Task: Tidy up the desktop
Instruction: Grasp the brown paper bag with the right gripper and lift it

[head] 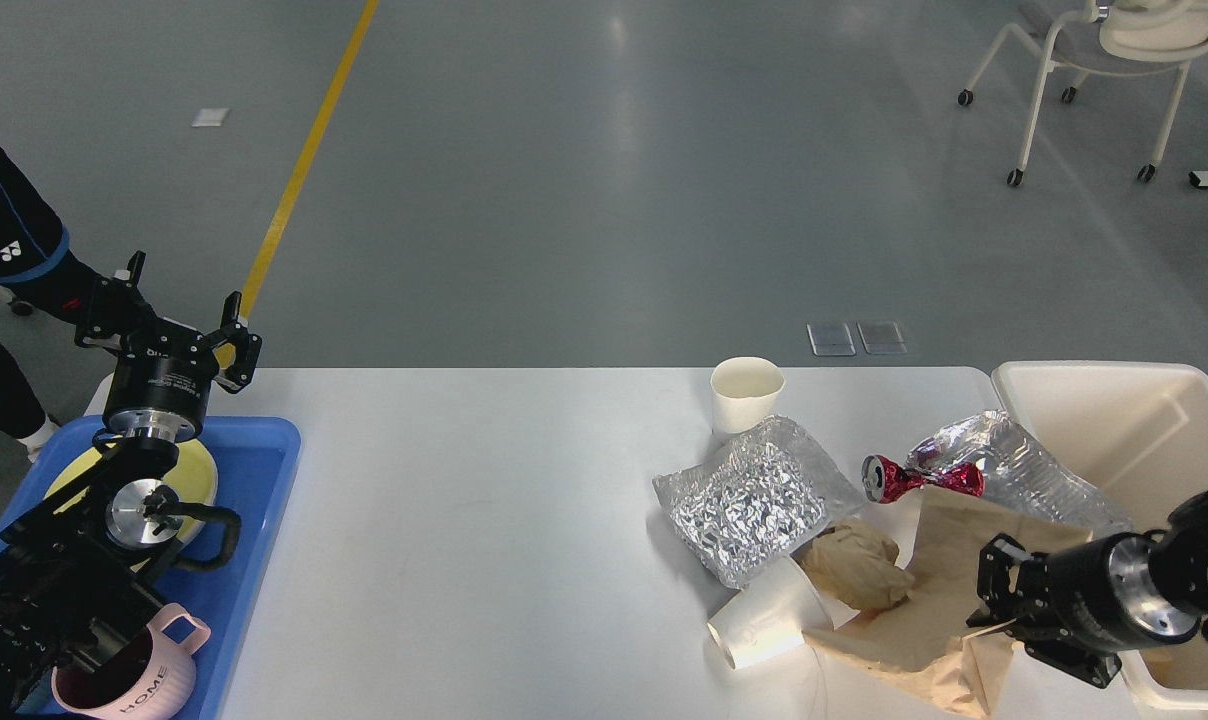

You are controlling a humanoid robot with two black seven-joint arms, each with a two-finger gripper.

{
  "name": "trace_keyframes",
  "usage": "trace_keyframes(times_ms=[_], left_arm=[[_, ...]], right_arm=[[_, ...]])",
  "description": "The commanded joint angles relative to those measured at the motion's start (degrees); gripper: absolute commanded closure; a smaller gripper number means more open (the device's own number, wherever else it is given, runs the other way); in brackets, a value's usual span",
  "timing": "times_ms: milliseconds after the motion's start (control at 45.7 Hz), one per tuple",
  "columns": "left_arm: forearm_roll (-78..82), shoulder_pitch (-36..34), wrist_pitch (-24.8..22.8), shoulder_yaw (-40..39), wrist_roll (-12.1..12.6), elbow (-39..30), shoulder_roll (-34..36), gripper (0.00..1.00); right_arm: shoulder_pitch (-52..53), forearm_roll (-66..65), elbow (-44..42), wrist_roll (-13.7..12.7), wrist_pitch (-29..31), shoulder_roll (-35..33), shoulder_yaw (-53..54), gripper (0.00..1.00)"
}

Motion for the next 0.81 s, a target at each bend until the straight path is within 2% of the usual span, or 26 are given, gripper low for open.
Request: trace_keyframes(times_ms=[0,109,197,525,787], left_arm=[[0.02,0.02,0.00,0.02,0.00,-0.05,0.00,0.03],[0.02,0.02,0.00,0.02,0.00,0.03,0.00,0.03],[0.02,0.02,0.00,-0.07,0.00,0.03,0.00,0.03],[-0.07,0.02,0.00,0.02,0.00,0.03,0.00,0.03],[-0.07,0.02,0.00,-0.07,0.00,0.03,0.00,0.03]], right_arm=[[9.57,-12.32,-0.16,-0.16,7.73,0.12,-4.82,1.00],[14.14,-24.28,-0.25,-0.33,11.42,0.12,-5.80,1.00],[17.92,-28.87,-0.43,-0.33,15.99,0.47,-5.62,1.00],[36.29,-26.24,-3.15,-0.07,34.80,8.46,-1.23,1.00],[49.74,-17.89,-6.40,-0.16,45.60,15.58,1.06,1.00]])
